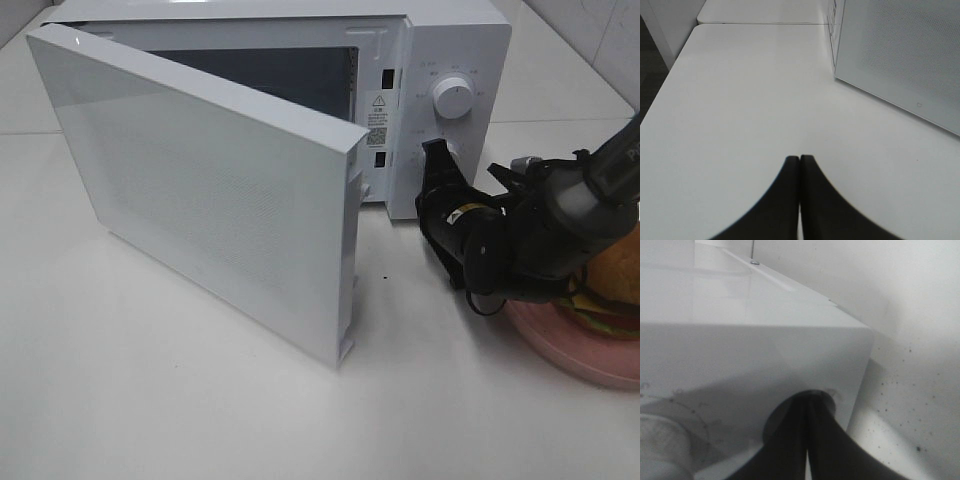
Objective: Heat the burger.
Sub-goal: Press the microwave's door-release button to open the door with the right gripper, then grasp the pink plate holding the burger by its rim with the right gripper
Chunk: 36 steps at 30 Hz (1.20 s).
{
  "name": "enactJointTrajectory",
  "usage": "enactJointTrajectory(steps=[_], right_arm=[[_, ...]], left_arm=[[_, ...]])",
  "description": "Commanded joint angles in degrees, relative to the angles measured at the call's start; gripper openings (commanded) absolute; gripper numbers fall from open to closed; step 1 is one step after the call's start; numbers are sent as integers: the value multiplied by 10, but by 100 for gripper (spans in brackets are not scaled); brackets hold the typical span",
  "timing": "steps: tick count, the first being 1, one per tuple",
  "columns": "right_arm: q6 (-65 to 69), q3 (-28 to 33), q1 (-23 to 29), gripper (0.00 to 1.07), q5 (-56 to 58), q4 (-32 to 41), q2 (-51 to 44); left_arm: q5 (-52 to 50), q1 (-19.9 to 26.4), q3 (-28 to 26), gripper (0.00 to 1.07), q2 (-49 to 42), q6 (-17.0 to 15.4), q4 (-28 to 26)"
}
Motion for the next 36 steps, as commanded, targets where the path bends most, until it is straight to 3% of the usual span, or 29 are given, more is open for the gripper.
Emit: enactJointTrajectory(steps=[1, 23, 26, 28, 29, 36], right_arm=[[-6, -22, -16, 0, -37, -57, -21], [-179, 139, -16, 7, 29, -135, -179], [-213, 151, -16, 8, 29, -168, -194], [-241, 153, -16, 8, 30, -210, -200], [-278, 153, -16, 9, 29, -263, -205], [-391, 153, -16, 11, 30, -382, -211]], left_arm=[[-9, 2, 2, 0, -13, 0, -2], [-9, 2, 2, 0, -13, 0, -2], [-9, 2, 2, 0, -13, 0, -2], [-9, 2, 2, 0, -13, 0, -2], [-9, 2, 2, 0, -13, 0, -2], [-9, 2, 2, 0, -13, 0, -2]])
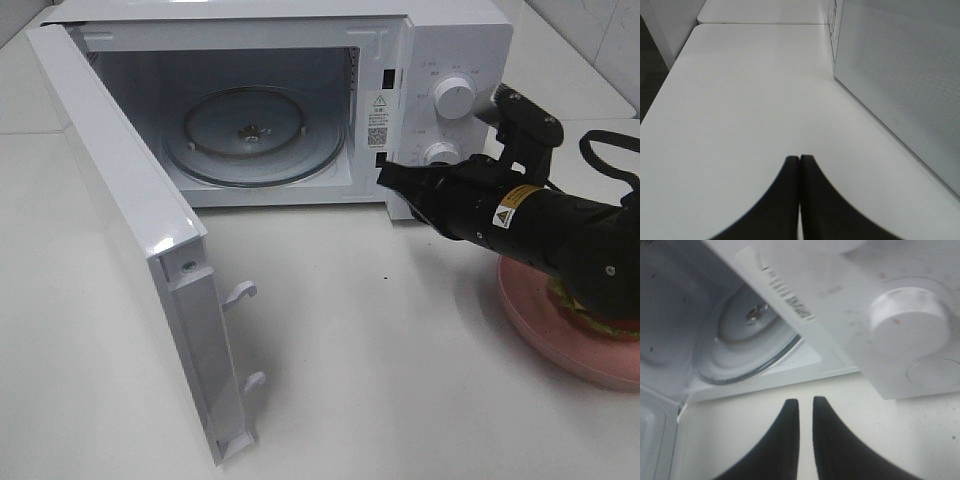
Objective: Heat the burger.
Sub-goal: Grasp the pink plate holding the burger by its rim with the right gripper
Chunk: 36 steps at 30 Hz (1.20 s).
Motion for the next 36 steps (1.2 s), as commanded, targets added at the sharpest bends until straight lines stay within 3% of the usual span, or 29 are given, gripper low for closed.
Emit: enactJointTrajectory(steps=[1, 11, 15, 17, 24, 29, 36], right_arm=[[-99, 1, -2, 11, -1, -88, -10], [-135, -5, -2, 14, 98, -130, -31], [-134, -25, -2, 15, 189, -147, -56], [-127, -62, -2, 15, 324, -175, -84], [-120, -109, -1, 15, 506, -172, -121], [-135, -140, -1, 16, 638, -146, -137], [-243, -174, -1, 22, 808, -11, -139]], left_arm=[[-9, 2, 2, 0, -13, 0, -2], [-9, 2, 2, 0, -13, 0, -2], [-9, 2, 2, 0, -13, 0, -2], [-9, 2, 2, 0, -13, 0, -2], [-9, 2, 2, 0, -13, 0, -2], [-9, 2, 2, 0, -13, 0, -2], [-9, 2, 2, 0, -13, 0, -2]])
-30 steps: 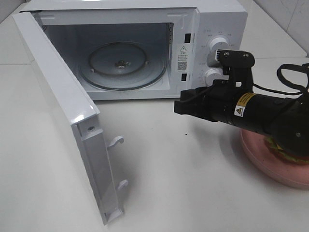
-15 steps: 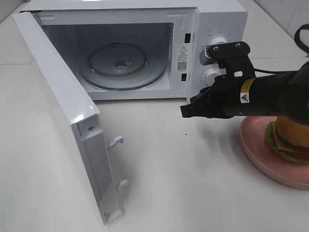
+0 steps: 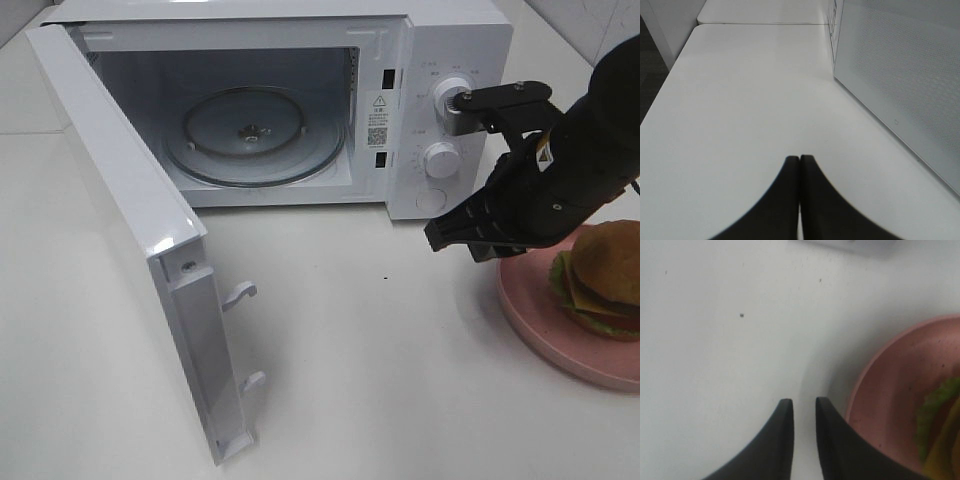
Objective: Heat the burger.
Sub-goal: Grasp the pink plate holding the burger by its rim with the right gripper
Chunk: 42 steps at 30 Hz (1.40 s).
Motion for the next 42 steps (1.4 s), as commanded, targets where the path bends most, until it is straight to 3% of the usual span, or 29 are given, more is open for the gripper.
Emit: enactJointTrajectory(steps=[1, 4, 5, 6, 7, 8, 10, 11, 12, 15, 30, 42], right_arm=[[-44, -11, -1, 22, 50, 46, -6], [-53, -19, -1, 31, 83, 67, -6], [-50, -19, -1, 39, 91, 70, -6], [-50, -19, -1, 39, 91, 70, -6], [-48, -19, -1, 48, 97, 70, -6], [-48, -19, -1, 48, 97, 70, -6], [-48, -19, -1, 61, 104, 70, -6], [-48, -19, -1, 61, 104, 70, -6], [-48, -19, -1, 69, 109, 70, -6], [-49, -19, -1, 79, 110, 69, -6], [-52, -20, -1, 76, 141, 60, 3], [5, -104, -2, 76, 197, -1, 121]], left_arm=[[-9, 2, 2, 0, -12, 0, -2], [-9, 2, 2, 0, -12, 0, -2], [-9, 2, 2, 0, -12, 0, -2], [-9, 2, 2, 0, -12, 0, -2], [-9, 2, 2, 0, -12, 0, -2], [-9, 2, 2, 0, -12, 0, -2], [-9, 2, 2, 0, -12, 0, -2], [-9, 2, 2, 0, -12, 0, -2], [-9, 2, 2, 0, -12, 0, -2], [-9, 2, 2, 0, -12, 0, -2], [-9, 2, 2, 0, -12, 0, -2], [-9, 2, 2, 0, -12, 0, -2]])
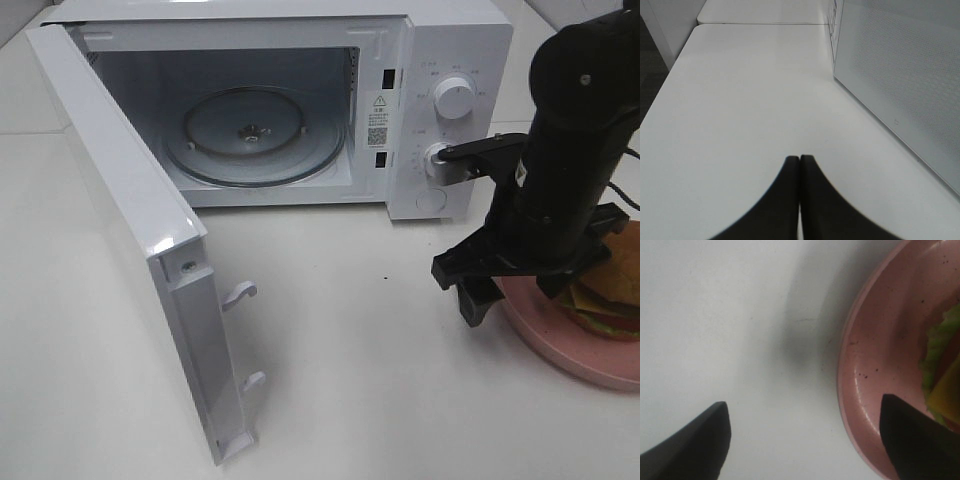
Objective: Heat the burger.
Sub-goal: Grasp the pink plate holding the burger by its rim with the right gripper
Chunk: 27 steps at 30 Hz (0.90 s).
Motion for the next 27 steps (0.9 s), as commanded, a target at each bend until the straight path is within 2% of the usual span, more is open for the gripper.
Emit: enactJointTrajectory(steps=[1, 7, 20, 25, 26, 27], right_arm=[[14, -32, -2, 76, 19, -16, 34], [13, -74, -2, 76, 30, -28, 101], [12, -81, -2, 76, 17, -45, 170], [12, -81, -2, 66, 17, -51, 182], [12, -81, -2, 62, 17, -52, 182], [14, -81, -2, 54, 17, -52, 182]], left_arm=[[-9, 2, 2, 0, -12, 0, -2], [-9, 2, 2, 0, -12, 0, -2], [-9, 2, 2, 0, -12, 0, -2], [-9, 2, 2, 0, -12, 0, -2], [-9, 2, 2, 0, -12, 0, -2], [-9, 2, 2, 0, -12, 0, -2]])
